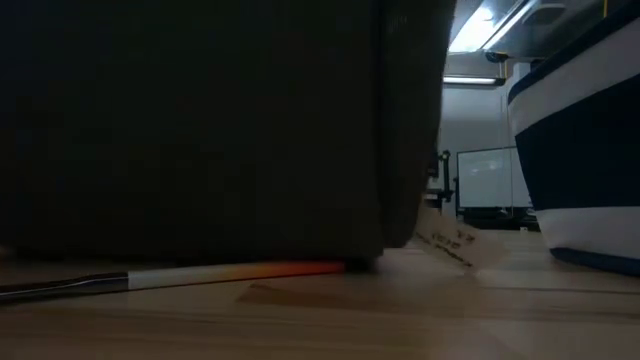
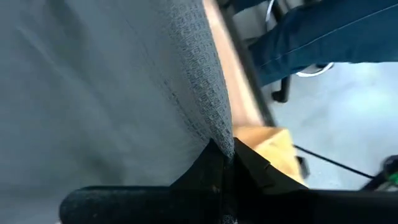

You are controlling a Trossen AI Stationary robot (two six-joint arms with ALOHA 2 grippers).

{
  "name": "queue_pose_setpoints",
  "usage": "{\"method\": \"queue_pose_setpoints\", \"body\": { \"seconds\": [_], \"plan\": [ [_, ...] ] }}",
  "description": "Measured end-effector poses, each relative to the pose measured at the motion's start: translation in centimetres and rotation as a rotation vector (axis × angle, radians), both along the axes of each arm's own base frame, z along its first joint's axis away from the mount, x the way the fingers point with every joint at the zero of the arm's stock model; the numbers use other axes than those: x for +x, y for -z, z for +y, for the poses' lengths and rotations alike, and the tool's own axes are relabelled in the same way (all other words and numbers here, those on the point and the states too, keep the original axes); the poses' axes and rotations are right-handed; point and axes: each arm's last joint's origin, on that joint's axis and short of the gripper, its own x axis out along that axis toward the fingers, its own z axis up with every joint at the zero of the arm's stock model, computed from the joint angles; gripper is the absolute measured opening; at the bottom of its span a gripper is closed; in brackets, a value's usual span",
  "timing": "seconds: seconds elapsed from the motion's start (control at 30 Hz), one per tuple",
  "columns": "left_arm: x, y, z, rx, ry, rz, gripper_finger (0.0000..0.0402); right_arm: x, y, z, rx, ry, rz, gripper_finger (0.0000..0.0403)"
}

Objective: Fold towel
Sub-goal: Fold the grey towel

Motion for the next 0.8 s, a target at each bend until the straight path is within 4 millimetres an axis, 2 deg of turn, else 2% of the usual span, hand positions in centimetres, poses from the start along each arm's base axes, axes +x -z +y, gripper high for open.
{"method": "queue_pose_setpoints", "body": {
  "seconds": [0.17, 0.33, 0.47, 0.6, 0.8],
  "plan": [
    [-0.1, -2.7, 0.1, -0.015, -0.019, -0.099, 0.0003, -0.8, -3.0, 0.1, -0.123, 0.045, -0.058, 0.0003],
    [0.2, -3.0, 1.2, 0.127, -0.072, -0.171, 0.0003, -1.0, -4.1, -1.4, -0.301, 0.123, -0.091, 0.0004],
    [0.4, -2.7, 2.5, 0.262, -0.128, -0.184, 0.0002, -0.5, -3.8, -3.1, -0.362, 0.159, -0.063, 0.0002],
    [0.5, -2.5, 3.9, 0.385, -0.193, -0.173, 0.0005, 0.3, -2.5, -5.2, -0.402, 0.182, -0.013, 0.0006],
    [0.8, -1.0, 5.8, 0.462, -0.253, -0.128, 0.0003, 0.9, -0.5, -8.3, -0.424, 0.224, 0.106, 0.0008]
  ]
}}
